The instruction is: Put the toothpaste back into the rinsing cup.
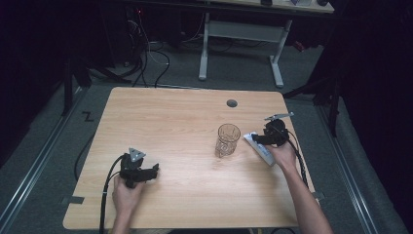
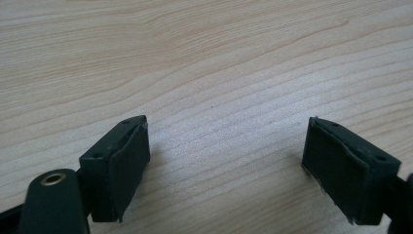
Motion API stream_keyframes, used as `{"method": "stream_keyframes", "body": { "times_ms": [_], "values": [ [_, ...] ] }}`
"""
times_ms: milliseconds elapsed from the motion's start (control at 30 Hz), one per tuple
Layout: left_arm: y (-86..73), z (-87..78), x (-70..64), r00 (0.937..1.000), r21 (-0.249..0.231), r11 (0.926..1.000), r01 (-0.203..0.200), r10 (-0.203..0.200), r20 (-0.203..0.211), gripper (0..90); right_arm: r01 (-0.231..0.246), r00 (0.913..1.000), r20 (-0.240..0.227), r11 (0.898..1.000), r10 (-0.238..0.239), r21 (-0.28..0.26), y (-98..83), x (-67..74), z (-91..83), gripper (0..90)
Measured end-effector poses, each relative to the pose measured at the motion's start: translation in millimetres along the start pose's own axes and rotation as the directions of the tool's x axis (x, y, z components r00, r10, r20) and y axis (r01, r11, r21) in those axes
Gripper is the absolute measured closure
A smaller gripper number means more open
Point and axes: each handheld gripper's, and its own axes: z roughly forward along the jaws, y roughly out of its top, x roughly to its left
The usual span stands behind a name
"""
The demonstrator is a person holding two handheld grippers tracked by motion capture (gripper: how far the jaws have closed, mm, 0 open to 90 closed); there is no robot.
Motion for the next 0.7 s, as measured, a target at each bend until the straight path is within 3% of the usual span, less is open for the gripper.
{"method": "stream_keyframes", "body": {
  "times_ms": [200, 700],
  "values": [
    [0.0, 0.0, 0.0, 1.0, 0.0, 1.0, 0.0, 0.0, 0.0, 17.5, 0.013, 0.9999, -0.006, 0.999, -0.013, 0.05, 4.2, 0.7, 9.4, 36.4],
    [0.0, 0.0, 0.0, 1.0, 0.0, 1.0, 0.0, 0.0, 0.0, 17.5, -0.026, 0.9996, -0.003, 0.988, 0.027, 0.155, 7.3, -3.6, 36.7, 36.3]
  ]
}}
